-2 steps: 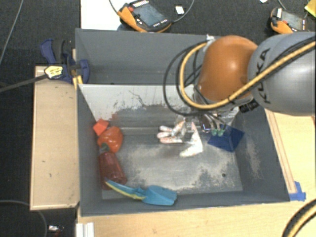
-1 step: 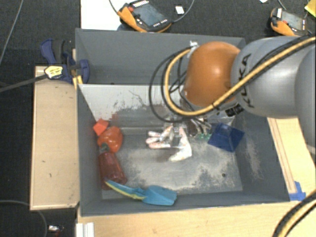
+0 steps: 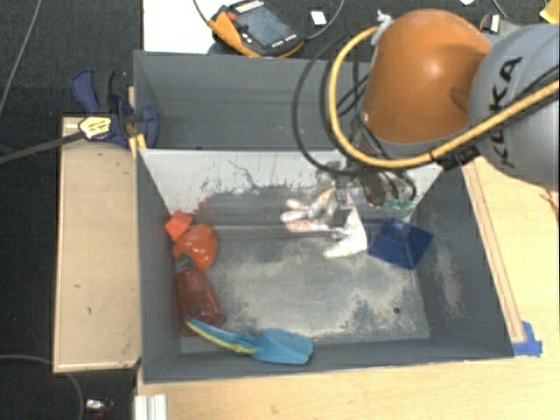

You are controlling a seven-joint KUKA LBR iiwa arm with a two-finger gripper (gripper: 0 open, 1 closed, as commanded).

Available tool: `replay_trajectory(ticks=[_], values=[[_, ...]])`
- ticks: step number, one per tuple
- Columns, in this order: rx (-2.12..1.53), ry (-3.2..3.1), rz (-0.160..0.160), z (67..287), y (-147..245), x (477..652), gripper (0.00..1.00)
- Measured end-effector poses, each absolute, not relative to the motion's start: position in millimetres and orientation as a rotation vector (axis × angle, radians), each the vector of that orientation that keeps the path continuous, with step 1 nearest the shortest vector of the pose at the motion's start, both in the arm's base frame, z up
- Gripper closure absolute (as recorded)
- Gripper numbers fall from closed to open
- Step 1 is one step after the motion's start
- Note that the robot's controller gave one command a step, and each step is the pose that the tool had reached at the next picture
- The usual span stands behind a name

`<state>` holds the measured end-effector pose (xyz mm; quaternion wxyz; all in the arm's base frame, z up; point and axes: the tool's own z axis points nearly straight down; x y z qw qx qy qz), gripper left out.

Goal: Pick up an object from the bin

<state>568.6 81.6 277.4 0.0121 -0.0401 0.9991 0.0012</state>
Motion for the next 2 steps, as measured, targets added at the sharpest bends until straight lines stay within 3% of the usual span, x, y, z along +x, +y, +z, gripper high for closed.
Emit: replay_trajectory(ticks=[1, 2], values=[[-0.113, 3.095, 0.007, 278.2, 79.7, 574.6, 1.00], [-0.165, 3.110, 0.001, 243.5, 93.2, 563.5, 1.00]])
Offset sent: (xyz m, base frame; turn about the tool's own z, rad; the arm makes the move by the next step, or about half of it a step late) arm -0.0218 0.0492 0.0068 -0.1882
